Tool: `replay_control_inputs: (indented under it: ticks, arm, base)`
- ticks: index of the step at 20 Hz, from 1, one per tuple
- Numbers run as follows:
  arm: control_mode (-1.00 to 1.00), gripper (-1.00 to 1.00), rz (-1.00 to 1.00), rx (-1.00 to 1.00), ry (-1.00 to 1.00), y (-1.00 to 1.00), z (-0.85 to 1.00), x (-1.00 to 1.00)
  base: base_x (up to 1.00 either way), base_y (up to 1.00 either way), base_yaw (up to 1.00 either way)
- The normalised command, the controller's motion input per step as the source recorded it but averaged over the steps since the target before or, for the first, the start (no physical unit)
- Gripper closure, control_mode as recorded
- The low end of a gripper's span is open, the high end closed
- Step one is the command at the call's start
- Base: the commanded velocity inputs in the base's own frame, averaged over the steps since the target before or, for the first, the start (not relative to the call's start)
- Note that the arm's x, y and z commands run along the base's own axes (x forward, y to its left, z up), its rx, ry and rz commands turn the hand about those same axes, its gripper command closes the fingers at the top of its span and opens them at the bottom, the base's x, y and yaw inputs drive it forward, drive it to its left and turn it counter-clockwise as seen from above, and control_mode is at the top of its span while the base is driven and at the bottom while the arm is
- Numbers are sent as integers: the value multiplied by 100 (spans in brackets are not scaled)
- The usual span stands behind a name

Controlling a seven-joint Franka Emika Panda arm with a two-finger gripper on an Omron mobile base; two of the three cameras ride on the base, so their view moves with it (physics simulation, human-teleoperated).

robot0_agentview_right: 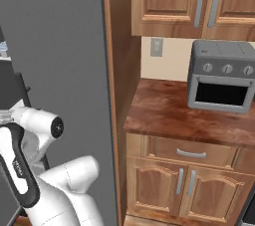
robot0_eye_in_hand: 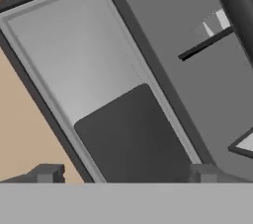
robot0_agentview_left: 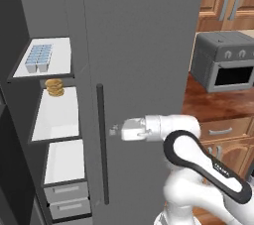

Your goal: Open the freezer door, pick up the ice cube tray from the freezer, and place it on the dining counter.

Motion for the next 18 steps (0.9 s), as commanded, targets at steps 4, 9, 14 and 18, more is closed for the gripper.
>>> replay_control_inputs:
  ticks: [4,9,14,18]
  arm:
    - [-100,-100,-32,-16,10,-82,60,-24]
    - [-100,-100,-29,-22,2,-89,54,-25]
    - [-100,-100,-28,-29,-2,-77,37,-40]
    - [-100,-100,-27,-38,-11,-49,18,-36]
  base:
    - [0,0,0]
    - [0,0,0]
    - [0,0,0]
    - [0,0,0]
